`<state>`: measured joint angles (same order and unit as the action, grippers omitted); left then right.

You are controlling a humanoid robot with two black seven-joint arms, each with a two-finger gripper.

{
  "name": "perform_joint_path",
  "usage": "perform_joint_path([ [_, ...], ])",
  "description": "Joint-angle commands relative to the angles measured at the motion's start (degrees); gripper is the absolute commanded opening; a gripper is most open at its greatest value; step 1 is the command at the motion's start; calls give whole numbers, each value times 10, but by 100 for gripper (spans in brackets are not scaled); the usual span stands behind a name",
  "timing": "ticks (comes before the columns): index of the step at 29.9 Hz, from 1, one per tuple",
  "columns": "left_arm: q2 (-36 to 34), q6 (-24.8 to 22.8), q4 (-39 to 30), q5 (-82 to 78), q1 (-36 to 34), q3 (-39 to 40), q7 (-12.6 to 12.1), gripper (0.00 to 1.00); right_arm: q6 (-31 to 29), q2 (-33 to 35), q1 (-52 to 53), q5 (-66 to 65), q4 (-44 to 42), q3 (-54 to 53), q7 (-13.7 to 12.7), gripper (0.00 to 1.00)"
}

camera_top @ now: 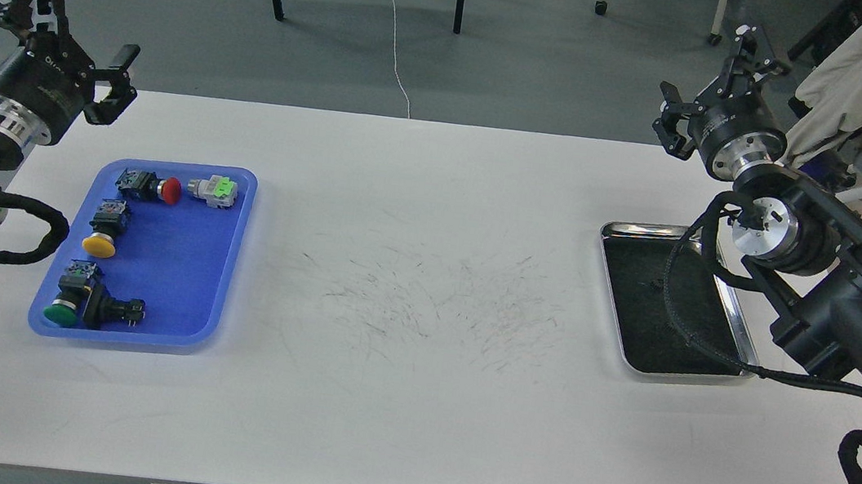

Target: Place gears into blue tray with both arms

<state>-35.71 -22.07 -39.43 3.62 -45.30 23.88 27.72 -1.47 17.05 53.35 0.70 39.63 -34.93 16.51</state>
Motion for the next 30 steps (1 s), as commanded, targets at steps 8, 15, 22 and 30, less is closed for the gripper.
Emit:
perform_joint_path([
  [8, 3, -24, -7, -24, 2, 5, -1, 99, 0, 0, -1, 0, 0, 0, 0, 99],
  [15, -1, -48, -4, -23, 1, -4, -80, 99, 0, 0, -4, 0, 0, 1, 0, 99],
  [22, -5, -40, 0, -13, -7, 6, -185, 99, 0, 1, -5, 0, 0, 1, 0, 99],
  [30, -2, -55, 8, 0, -7, 26, -195, 99, 0, 1, -5, 0, 0, 0, -1, 99],
])
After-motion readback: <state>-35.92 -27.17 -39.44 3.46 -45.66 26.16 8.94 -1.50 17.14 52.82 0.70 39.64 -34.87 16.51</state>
